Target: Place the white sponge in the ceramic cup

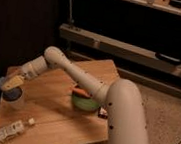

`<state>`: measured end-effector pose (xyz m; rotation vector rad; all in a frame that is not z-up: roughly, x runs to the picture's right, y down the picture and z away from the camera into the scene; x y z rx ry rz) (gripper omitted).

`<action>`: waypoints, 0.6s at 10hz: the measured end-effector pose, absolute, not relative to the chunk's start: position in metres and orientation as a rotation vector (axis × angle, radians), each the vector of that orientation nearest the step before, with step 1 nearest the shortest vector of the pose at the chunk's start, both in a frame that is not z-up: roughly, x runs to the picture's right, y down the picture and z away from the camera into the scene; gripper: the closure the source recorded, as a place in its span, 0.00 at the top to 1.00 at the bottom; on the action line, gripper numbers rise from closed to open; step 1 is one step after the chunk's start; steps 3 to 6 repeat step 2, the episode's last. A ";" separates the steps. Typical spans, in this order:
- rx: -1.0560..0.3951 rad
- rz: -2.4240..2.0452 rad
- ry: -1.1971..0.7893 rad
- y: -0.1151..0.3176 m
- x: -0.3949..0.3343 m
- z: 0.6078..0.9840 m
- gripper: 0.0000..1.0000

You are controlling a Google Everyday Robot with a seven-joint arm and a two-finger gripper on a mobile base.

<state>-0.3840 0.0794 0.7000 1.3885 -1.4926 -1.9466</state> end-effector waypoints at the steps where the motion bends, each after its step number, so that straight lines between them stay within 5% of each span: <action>1: 1.388 -1.946 -1.492 0.079 -0.384 0.700 0.65; 6: 1.379 -1.940 -1.494 0.078 -0.383 0.701 0.65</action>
